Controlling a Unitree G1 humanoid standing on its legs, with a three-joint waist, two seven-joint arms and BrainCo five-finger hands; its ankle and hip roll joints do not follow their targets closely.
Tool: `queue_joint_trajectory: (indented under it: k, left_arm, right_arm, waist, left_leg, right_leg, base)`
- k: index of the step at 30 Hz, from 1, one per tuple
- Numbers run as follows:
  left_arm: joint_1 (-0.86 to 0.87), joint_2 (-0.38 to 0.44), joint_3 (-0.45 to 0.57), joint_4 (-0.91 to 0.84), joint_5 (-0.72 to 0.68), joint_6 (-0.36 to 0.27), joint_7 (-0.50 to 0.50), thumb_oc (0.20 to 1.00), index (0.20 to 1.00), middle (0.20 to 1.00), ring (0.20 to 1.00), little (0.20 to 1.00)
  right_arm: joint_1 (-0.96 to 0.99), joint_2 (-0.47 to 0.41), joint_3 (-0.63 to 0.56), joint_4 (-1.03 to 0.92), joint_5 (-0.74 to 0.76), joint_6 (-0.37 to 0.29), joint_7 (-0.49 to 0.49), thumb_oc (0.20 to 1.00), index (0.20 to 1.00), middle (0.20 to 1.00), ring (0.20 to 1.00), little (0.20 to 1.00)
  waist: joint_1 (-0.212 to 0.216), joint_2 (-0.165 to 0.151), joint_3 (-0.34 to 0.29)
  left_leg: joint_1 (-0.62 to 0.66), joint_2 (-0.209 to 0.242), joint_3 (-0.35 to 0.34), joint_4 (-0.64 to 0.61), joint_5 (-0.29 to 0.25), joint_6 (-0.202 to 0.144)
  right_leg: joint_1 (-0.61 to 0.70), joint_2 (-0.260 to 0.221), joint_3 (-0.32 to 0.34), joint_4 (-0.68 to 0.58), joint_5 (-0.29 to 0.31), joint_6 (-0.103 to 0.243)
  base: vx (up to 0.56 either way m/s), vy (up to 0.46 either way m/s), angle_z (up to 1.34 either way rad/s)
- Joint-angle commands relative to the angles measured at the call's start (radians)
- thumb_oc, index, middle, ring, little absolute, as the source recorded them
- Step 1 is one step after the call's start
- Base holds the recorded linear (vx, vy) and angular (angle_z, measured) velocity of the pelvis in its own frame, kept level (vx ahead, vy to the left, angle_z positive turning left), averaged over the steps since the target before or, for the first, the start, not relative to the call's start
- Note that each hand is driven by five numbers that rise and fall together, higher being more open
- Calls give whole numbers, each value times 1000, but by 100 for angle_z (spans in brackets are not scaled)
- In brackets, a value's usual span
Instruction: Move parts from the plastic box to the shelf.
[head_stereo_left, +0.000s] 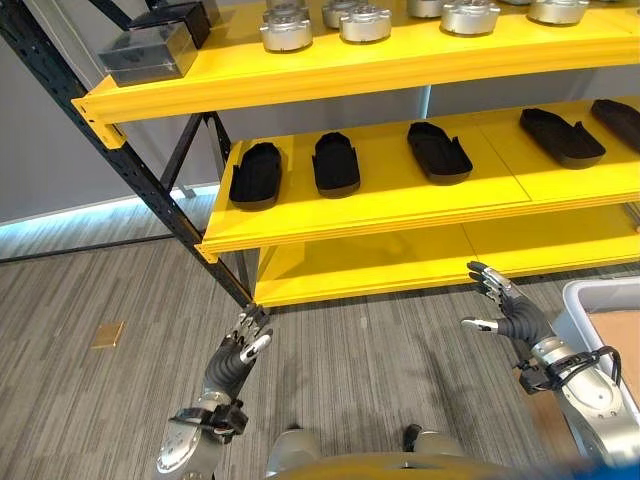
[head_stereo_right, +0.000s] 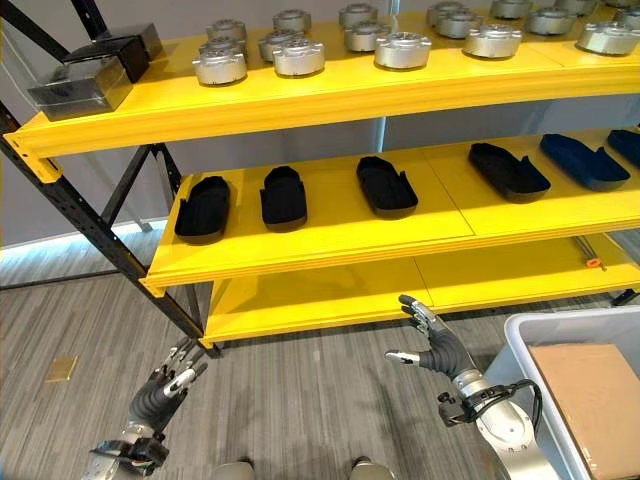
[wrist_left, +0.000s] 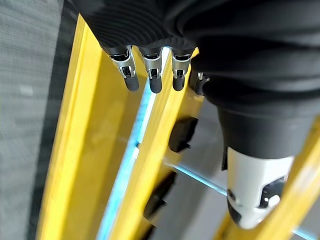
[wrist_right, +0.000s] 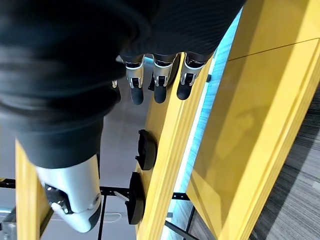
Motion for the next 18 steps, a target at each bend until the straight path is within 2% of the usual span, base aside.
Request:
queue_joint_trajectory:
  k: [1, 2, 4, 8, 10, 18]
  left_arm:
    - [-43, 6, -5, -31, -32, -26, -30, 1000, 1000, 1000, 1000, 1000]
    - [-50, 6, -16, -21, -31, -27, -29, 1000, 1000, 1000, 1000, 1000]
    - [-78, 12, -61, 15, -21, -27, -20, 1000, 1000, 1000, 1000, 1000]
    - [-106, 1, -60, 66, 10, -36, 8, 1000, 1000, 1000, 1000, 1000]
    - [-128, -4, -43, 96, 41, -51, 35, 1000, 1000, 1000, 1000, 1000]
    - [-120, -13, -14, 101, 67, -58, 54, 1000, 1000, 1000, 1000, 1000]
  right_arm:
    - [-38, 8, 17, 1, 22, -43, -8, 1000, 1000, 1000, 1000, 1000]
    - [-42, 16, 20, 7, 25, -44, -16, 1000, 1000, 1000, 1000, 1000]
    - [-62, 60, 44, 49, 40, -38, -47, 1000, 1000, 1000, 1000, 1000]
    - [-100, 80, 68, 73, 22, -34, -66, 1000, 1000, 1000, 1000, 1000]
    - [-127, 103, 91, 90, 22, -27, -78, 1000, 1000, 1000, 1000, 1000]
    - [-131, 109, 111, 90, 23, -20, -67, 1000, 1000, 1000, 1000, 1000]
  waist:
    - [-30, 36, -69]
    - [-33, 40, -73]
    - [-50, 37, -109]
    - [-47, 21, -115]
    - [-44, -1, -119]
    - [-45, -19, -134]
  left_leg:
    - [-76, 63, -5, -68, 82, -43]
    - [-63, 64, -8, -105, 79, -41]
    - [-9, 57, 15, -209, 80, -41]
    - [4, 38, 29, -229, 60, -27]
    - [16, 20, 52, -229, 34, -12]
    - [40, 23, 69, -237, 23, -11]
  right_leg:
    - [52, -42, -43, -8, 20, 122]
    - [52, -44, -41, -16, 27, 126]
    - [70, -67, -33, -88, 78, 153]
    - [69, -99, -25, -96, 106, 177]
    - [61, -124, 0, -98, 124, 197]
    - [73, -128, 14, -113, 127, 201]
  base:
    - [22, 78, 44]
    - [57, 172, 31]
    - [55, 197, -4]
    - [16, 136, -29]
    - [42, 147, -8]
    - [34, 13, -10]
